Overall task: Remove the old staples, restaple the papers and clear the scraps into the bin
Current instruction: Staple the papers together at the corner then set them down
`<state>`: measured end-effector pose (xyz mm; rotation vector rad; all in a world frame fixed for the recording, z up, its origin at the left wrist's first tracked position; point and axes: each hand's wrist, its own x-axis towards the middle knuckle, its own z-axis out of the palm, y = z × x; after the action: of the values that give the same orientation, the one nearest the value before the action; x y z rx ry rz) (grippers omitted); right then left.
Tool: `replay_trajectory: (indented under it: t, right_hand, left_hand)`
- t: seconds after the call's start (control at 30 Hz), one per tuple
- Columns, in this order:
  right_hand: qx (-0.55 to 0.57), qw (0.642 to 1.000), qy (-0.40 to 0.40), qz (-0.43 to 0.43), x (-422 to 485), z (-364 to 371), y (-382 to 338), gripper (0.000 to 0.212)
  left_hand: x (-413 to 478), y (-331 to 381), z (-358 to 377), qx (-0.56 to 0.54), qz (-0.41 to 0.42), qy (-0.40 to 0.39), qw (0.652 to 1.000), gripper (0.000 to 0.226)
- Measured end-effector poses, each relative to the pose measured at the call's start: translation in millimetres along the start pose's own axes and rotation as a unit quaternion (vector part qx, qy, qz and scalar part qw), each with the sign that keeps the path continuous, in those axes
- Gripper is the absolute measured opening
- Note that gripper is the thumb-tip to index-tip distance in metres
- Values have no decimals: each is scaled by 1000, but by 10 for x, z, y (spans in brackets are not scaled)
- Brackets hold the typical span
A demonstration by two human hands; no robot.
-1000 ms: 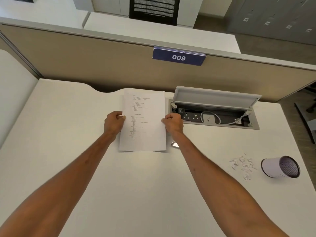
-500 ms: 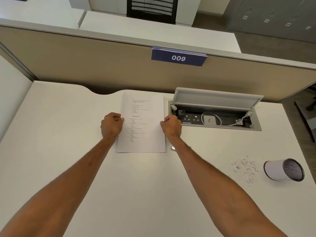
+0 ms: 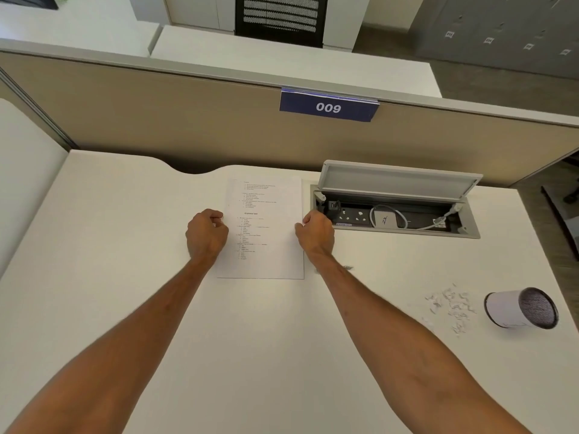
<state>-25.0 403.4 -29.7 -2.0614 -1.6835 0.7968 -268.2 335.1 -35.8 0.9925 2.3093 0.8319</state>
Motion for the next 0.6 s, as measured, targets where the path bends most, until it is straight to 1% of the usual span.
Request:
replay_trajectory:
  t: [0.13, 0.23, 0.3, 0.37, 0.47, 0.6]
  right_hand:
    - [32, 999, 28, -19, -151, -139, 21, 5]
    - [60, 996, 47, -47, -412, -216, 92, 8]
    - [79, 993, 49, -74, -652, -242, 181, 12]
    - [96, 991, 31, -91, -922, -255, 302, 15]
    - [80, 995, -13, -65, -1364, -291, 513, 11]
    - [59, 996, -53, -40, -1883, -372, 866, 5]
  left_hand:
    - [-157, -49, -102, -8, -2, 10, 1000, 34]
    - [-417, -44, -150, -22, -1, 37, 999, 34]
    - [-683, -26, -150, -32, 18, 53, 998, 33]
    - [-988, -13, -133, -38, 51, 44, 997, 32]
    - [-1410, -61, -73, -5, 125, -10, 992, 30]
    - [-1870, -160, -8, 55, 233, -72, 968, 27]
